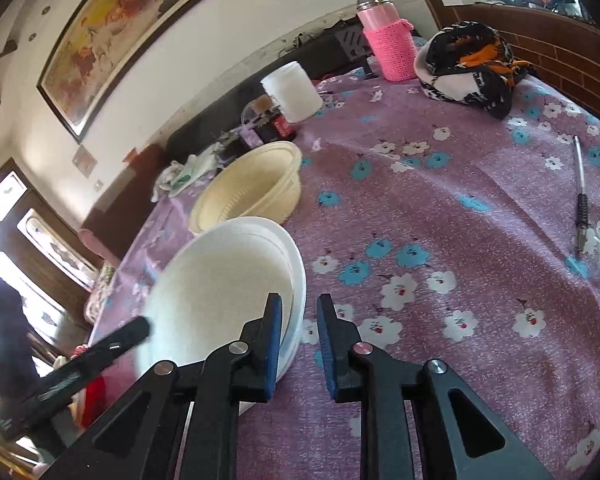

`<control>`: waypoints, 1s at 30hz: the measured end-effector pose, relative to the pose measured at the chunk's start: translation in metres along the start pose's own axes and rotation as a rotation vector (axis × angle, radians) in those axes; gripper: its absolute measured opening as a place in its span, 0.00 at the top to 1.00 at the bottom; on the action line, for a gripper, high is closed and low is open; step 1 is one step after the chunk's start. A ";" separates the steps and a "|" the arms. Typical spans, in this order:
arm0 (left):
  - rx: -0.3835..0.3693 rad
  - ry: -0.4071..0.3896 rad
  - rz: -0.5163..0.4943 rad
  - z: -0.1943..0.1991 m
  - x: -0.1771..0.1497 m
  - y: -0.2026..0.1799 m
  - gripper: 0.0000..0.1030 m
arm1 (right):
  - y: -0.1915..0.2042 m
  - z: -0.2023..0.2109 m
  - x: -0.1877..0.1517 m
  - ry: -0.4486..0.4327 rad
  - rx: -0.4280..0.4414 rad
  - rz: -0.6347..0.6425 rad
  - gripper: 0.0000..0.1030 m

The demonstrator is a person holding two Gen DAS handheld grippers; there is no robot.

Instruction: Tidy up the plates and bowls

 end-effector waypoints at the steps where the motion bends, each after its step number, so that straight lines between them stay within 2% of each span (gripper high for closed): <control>1: 0.007 -0.007 -0.016 0.000 0.000 -0.003 0.85 | 0.001 0.001 0.000 -0.002 0.000 0.004 0.81; 4: 0.028 -0.024 -0.057 0.002 -0.002 -0.010 0.87 | 0.004 0.002 -0.002 -0.010 -0.023 0.034 0.82; 5: 0.031 -0.028 -0.064 0.004 -0.003 -0.011 0.87 | 0.006 0.002 -0.003 -0.009 -0.026 0.045 0.87; 8: 0.025 -0.032 -0.074 0.011 -0.006 -0.012 0.87 | 0.010 0.007 -0.005 -0.026 -0.039 0.077 0.88; 15: 0.024 -0.020 -0.121 0.048 -0.035 -0.007 0.87 | 0.032 0.045 -0.025 -0.046 0.072 0.040 0.88; 17: 0.015 -0.023 -0.133 0.067 -0.048 -0.004 0.87 | 0.042 0.057 -0.037 -0.023 0.067 0.044 0.88; 23: 0.013 -0.053 -0.139 0.113 -0.079 0.007 0.76 | 0.065 0.075 -0.080 0.078 0.095 0.037 0.87; 27: 0.028 -0.058 -0.133 0.117 -0.088 0.015 0.76 | 0.069 0.066 -0.103 0.142 0.114 0.016 0.87; 30: 0.036 -0.034 -0.126 0.105 -0.090 0.021 0.76 | 0.070 0.057 -0.109 0.164 0.104 0.019 0.85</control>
Point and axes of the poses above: each gripper's, at about its wrist camera, not at the fingertips, and z roughly against the way its jaws point, y to its left, x to its top, the point moved 9 cm from there along -z, roughly the way its jaws point, and after that the axes turned 3 degrees about x, right-handed, at the moved point
